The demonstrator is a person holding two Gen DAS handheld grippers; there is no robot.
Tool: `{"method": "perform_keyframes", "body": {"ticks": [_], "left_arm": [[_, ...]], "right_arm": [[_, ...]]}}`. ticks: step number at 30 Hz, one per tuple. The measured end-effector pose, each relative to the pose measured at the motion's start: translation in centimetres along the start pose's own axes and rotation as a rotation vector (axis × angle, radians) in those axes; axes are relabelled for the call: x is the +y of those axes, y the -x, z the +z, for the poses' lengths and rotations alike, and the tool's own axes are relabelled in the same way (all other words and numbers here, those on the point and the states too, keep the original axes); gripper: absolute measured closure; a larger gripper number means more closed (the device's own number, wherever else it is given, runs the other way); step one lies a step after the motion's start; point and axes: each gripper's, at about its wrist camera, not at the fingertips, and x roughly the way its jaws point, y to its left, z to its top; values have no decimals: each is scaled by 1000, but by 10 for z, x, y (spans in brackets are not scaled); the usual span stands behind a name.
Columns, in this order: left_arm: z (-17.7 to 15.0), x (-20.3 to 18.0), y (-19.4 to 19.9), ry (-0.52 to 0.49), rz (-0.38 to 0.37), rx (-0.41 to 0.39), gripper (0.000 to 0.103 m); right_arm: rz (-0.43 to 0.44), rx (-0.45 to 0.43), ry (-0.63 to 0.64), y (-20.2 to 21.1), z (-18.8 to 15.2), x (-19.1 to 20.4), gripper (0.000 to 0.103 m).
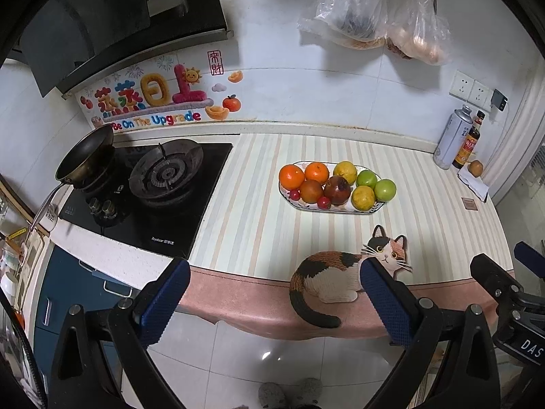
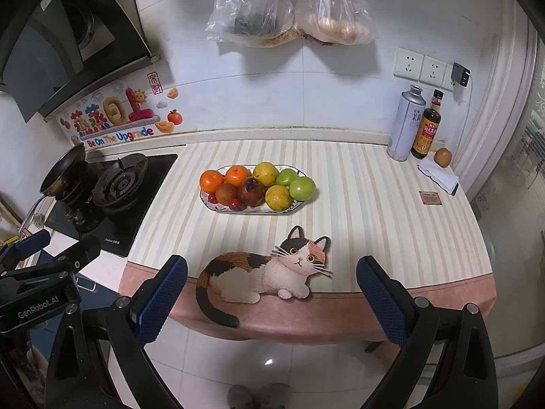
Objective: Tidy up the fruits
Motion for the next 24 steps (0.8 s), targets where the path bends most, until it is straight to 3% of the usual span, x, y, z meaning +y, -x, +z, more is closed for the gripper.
{"method": "perform_keyframes", "body": {"ticks": [24], "left_arm": [[-3, 0, 10, 9, -3, -6, 1]], "right_arm": [[-1, -7, 3, 8, -2, 6, 1]]}}
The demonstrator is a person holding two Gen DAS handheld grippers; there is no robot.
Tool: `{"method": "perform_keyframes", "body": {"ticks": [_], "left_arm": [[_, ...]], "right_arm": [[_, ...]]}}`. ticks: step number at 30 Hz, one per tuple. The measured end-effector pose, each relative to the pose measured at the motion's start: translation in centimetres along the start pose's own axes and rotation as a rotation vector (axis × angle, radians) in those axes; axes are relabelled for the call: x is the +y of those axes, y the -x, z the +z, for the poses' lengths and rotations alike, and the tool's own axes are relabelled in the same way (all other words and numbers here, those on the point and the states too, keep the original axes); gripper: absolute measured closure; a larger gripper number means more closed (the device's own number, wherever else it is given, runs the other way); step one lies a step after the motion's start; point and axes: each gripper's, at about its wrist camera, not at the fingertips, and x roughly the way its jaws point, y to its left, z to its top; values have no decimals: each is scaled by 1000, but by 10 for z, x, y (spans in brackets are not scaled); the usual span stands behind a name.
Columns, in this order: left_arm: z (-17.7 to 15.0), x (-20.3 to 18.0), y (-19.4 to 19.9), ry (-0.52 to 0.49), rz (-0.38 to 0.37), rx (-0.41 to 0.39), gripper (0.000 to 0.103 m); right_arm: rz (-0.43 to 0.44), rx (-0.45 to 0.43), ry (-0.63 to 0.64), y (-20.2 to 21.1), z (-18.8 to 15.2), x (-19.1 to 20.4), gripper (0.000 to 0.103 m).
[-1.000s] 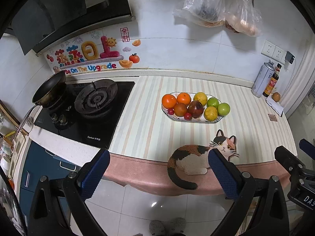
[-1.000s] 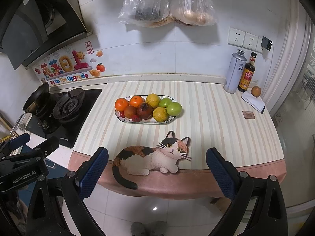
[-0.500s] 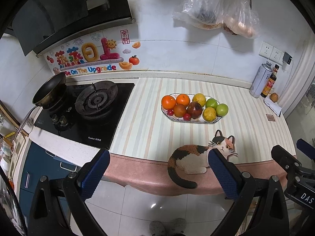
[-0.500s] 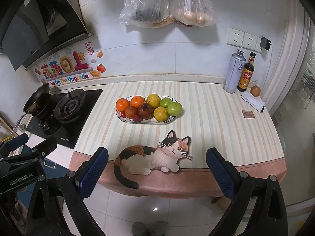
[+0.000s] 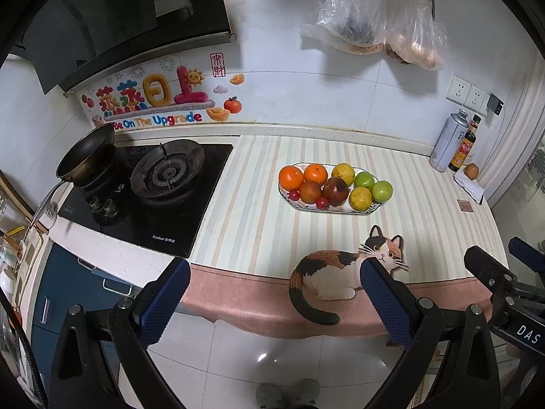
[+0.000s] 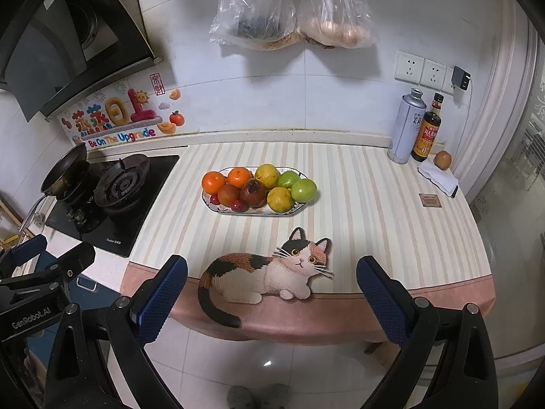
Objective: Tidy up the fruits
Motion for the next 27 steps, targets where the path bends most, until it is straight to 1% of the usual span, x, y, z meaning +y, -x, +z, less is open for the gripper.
{"method": "perform_keyframes", "body": {"ticks": [14, 27], "left_arm": [[-2, -4, 7, -2, 0, 3, 1], [-5, -3, 5, 0, -7, 5, 1]], "right_arm": [[9, 8, -1, 2, -2, -1, 1], [8, 7, 0, 3, -1, -1, 1]]}}
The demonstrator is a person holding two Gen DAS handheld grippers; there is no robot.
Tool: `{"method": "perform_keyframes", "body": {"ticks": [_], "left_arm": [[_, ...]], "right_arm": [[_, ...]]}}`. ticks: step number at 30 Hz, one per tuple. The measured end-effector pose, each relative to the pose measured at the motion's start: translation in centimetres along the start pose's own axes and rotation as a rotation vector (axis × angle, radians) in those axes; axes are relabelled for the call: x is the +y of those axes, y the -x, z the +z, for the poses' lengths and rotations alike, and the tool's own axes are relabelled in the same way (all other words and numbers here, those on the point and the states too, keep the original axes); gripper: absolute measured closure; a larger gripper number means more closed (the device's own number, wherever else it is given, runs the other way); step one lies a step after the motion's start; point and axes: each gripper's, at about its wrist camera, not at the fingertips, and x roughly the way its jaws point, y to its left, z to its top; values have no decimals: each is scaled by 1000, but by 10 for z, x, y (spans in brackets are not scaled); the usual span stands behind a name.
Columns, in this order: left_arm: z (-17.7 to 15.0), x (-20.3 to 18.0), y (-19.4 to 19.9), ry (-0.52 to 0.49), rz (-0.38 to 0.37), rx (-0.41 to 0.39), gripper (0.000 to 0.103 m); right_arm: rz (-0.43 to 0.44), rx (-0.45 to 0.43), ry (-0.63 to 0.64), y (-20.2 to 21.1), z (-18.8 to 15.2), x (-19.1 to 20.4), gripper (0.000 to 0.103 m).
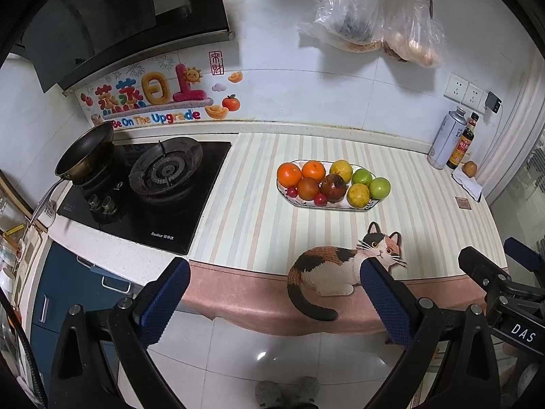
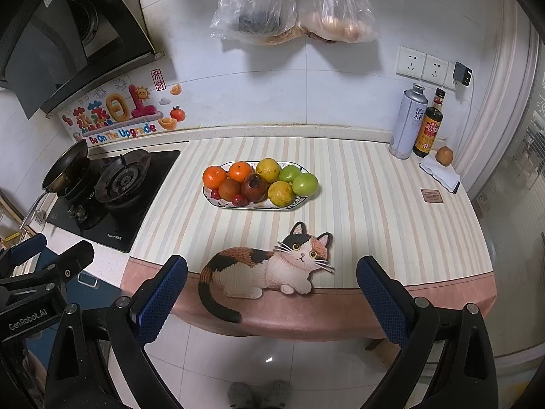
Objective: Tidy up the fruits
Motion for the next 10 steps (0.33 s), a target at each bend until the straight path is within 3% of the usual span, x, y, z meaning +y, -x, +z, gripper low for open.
{"method": "perform_keyframes", "body": {"ticks": [10], "left_arm": [[-1, -4, 0, 5, 1, -9, 1]], "right_arm": [[3, -8, -2, 0, -8, -4, 1]]}}
